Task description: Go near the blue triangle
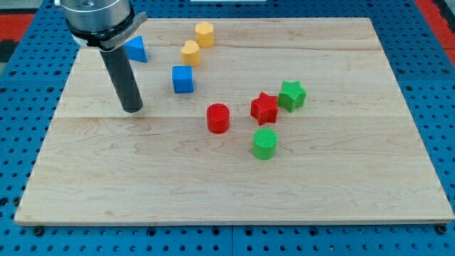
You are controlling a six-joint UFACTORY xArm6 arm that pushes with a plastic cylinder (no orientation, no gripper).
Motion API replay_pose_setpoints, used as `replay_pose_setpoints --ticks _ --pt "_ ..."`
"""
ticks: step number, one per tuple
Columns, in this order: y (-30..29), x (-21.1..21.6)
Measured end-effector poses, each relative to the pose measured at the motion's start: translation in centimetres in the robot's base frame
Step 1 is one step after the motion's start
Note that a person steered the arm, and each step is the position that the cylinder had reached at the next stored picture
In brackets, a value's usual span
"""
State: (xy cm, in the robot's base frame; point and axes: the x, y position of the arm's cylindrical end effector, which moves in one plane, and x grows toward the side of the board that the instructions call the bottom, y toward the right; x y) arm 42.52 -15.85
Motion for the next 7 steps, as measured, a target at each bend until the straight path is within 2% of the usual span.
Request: replay_pose_setpoints --ticks 2,3,4,5,6,7 --pt "-0.6 -0.3" --pt "-2.8 -3.0" --pt "-9.7 -7.0" --pt "-13.1 -9.6" --pt "-9.8 -15.7" --pt "-6.9 -16.6"
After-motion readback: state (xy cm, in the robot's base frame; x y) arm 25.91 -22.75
